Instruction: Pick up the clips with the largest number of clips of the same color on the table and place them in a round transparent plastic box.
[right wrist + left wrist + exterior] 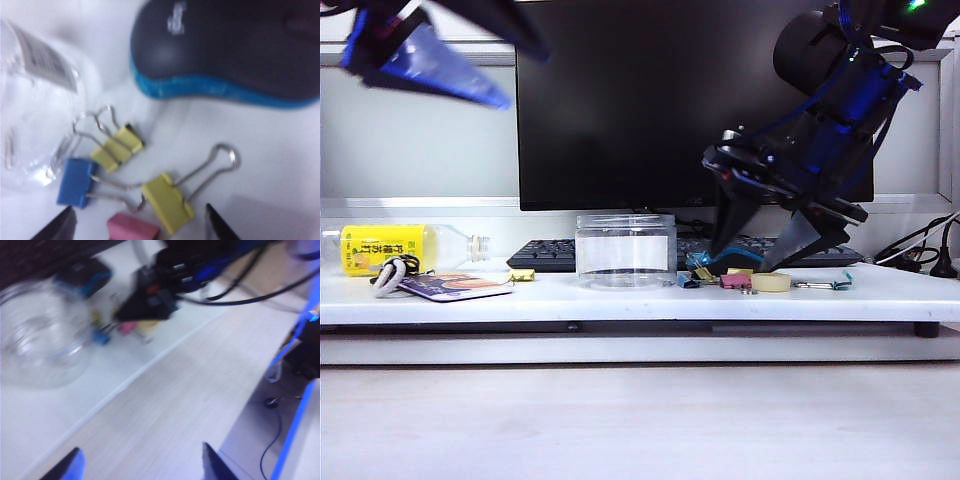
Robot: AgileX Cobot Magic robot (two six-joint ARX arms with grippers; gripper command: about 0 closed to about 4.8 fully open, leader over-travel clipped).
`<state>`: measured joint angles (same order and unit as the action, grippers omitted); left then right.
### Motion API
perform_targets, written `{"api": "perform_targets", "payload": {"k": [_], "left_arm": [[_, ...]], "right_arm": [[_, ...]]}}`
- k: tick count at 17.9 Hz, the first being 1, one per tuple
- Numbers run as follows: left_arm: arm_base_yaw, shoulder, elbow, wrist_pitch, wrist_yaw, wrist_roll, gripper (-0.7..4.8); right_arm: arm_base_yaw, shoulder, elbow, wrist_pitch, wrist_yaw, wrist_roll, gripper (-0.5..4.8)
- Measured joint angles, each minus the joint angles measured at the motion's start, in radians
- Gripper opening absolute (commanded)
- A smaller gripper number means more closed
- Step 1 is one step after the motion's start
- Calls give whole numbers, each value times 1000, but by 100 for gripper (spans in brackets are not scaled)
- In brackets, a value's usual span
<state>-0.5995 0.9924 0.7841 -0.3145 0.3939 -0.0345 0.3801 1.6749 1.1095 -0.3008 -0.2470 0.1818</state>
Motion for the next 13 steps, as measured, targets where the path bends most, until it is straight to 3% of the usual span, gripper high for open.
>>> {"api": "perform_targets", "payload": {"k": [3, 7, 11, 13], "left_arm": [[-92, 0, 0, 72, -46, 0, 313], [-148, 0, 0, 138, -61, -16, 313], [-146, 0, 0, 147, -61, -43, 313], [-146, 0, 0, 148, -61, -49, 313]], "right_arm": [[0, 6, 0, 13, 6, -1, 317], [0, 21, 0, 31, 23, -6, 316], [0, 35, 0, 43, 46, -26, 314], [0, 46, 5, 58, 55, -27, 272]]}}
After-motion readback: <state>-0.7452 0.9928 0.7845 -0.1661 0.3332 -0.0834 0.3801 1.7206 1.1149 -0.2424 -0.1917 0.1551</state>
